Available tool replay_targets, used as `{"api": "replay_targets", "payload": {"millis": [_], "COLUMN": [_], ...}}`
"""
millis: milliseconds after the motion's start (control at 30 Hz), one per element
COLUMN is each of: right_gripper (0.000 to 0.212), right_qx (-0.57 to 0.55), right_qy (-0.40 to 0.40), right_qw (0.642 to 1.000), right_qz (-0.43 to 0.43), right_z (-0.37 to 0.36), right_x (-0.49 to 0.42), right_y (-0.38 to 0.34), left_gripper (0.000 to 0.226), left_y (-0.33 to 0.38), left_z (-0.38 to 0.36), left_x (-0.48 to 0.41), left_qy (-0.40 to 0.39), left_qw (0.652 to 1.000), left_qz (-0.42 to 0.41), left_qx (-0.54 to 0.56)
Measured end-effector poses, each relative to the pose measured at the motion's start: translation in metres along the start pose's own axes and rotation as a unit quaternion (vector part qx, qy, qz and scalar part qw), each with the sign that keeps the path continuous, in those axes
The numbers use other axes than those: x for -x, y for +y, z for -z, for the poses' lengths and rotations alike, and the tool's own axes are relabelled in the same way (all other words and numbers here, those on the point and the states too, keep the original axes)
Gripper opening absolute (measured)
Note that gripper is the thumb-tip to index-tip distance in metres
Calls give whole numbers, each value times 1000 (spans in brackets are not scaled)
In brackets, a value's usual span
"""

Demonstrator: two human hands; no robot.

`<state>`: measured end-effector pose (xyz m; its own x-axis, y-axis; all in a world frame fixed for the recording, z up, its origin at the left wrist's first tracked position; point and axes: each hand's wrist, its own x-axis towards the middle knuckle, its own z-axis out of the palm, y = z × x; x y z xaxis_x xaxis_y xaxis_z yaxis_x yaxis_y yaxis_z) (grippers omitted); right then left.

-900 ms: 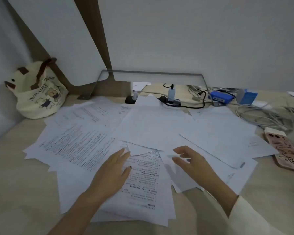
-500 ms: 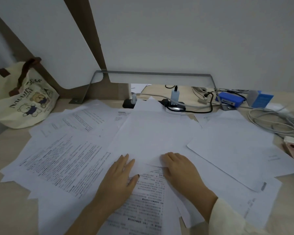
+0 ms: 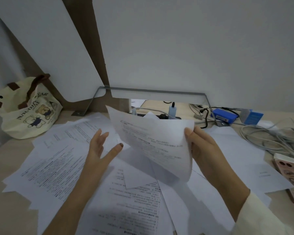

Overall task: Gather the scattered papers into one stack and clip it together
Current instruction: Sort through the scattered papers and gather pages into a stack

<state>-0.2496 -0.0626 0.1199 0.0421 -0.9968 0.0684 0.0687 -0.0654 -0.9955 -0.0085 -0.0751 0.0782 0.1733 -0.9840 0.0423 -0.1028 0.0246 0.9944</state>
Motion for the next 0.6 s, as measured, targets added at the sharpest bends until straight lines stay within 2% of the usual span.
{"api": "replay_targets", "payload": {"millis": [133,233,300,400,500,533,600], "right_gripper": [32,29,30,31,27,25,20], "right_qx": [-98,-159,-190,-209,-134,-77,109], "right_qy": [-25,-19,-1,44,119,153,199], "right_qw": [995,986,981,977,984,985,974], "right_qz": [18,40,43,29,14,10,-5], "right_z": [10,23,34,55,81,91,114], "right_x": [11,18,22,26,28,28,30], "right_y": [-27,-36,-39,-36,-25,-18,6], "left_gripper": [61,58,51,23,11,10,8], "left_y": [19,29,32,35,37,36,30], "left_z": [-10,-19,-25,-35,-45,-49,-53], "left_x": [13,24,31,41,49,51,55], "left_qy": [-59,-103,-132,-151,-141,-125,-84], "left_qw": [998,994,991,987,987,988,990], "left_qz": [-15,-22,-7,6,8,8,16], "left_qx": [-11,-11,-20,-49,-76,-88,-116]}}
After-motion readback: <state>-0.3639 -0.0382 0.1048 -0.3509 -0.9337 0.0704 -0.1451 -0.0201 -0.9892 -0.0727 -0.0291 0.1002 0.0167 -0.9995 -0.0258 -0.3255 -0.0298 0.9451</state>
